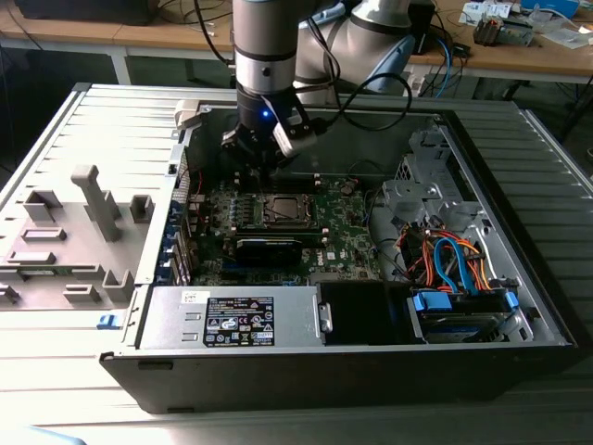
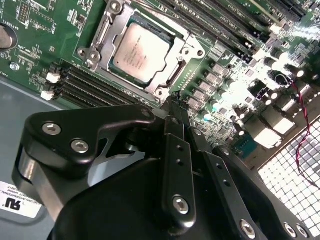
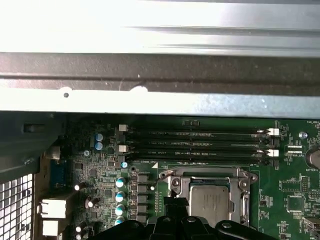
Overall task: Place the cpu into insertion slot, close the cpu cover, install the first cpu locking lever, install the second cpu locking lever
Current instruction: 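Install the first cpu locking lever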
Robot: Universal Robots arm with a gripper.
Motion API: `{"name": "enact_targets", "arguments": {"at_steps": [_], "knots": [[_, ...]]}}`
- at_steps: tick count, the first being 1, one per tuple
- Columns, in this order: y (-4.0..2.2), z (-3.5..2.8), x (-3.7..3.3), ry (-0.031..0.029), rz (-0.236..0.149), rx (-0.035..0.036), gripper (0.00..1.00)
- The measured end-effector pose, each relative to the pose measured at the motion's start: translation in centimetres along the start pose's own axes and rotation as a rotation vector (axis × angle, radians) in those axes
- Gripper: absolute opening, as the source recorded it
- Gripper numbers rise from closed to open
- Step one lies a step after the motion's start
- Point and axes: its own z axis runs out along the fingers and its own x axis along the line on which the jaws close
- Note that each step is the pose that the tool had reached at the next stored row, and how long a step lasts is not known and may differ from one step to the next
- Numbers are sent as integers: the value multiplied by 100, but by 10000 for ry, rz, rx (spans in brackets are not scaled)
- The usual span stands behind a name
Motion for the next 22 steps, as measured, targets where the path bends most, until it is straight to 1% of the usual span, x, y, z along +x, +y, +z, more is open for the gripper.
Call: {"name": "enact_targets", "arguments": {"at_steps": [2,4,5,6,7,9,10,11,14,15,22], "knots": [[13,0,8,0,0,0,11],[48,0,24,0,-1,-1,11],[55,0,27,0,-1,-1,11],[79,0,43,0,0,0,11],[89,-16,100,-3,0,1,11],[94,-115,262,-55,0,1,11],[108,-123,289,-62,-153,-182,11],[117,-122,288,-65,-179,-216,11],[163,-121,284,-64,-181,-217,11],[168,-121,284,-64,-181,-217,11],[169,-121,284,-64,-181,-217,11]]}}
